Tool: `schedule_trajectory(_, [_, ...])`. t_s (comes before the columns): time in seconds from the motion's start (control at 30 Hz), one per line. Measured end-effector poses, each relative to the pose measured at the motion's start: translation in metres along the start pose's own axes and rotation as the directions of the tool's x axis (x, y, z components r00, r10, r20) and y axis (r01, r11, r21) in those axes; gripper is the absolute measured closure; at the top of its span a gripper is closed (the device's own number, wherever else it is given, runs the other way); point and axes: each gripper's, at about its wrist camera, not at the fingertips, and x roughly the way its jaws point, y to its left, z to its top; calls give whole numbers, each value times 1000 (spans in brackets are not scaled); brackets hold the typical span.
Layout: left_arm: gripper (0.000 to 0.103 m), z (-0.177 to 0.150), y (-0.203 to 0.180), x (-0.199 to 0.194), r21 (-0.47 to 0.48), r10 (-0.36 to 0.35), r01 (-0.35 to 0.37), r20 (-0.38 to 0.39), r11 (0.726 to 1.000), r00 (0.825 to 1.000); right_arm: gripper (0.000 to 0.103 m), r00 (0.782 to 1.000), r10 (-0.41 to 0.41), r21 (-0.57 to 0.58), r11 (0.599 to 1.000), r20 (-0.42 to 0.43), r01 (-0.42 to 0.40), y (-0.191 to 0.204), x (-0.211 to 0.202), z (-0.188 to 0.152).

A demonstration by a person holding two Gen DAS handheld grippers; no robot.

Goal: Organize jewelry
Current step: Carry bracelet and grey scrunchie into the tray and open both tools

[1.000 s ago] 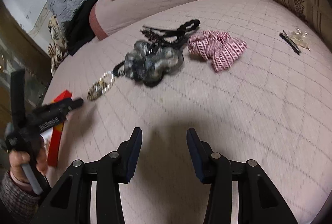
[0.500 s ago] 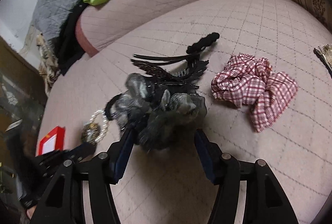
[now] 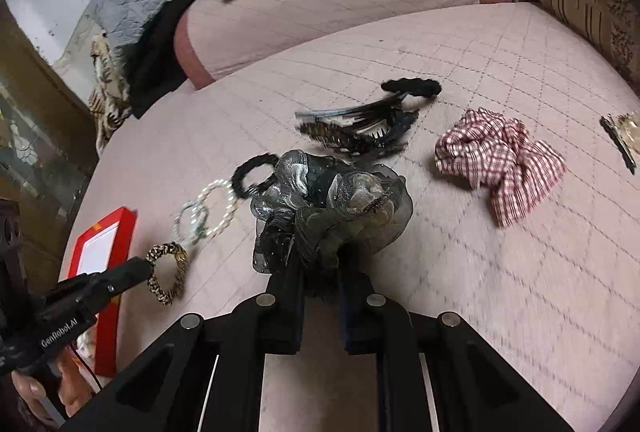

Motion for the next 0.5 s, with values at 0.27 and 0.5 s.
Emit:
schedule_trajectory(0.27, [101, -19, -2, -49, -20, 14, -13, 54, 1000, 998, 89, 999, 30, -29, 999, 29, -29, 20, -42, -23])
schedule_trajectory(0.5, [101, -36, 7, -90, -52, 39, -34, 111, 998, 993, 89, 997, 57, -78, 996, 50, -53, 43, -71, -36])
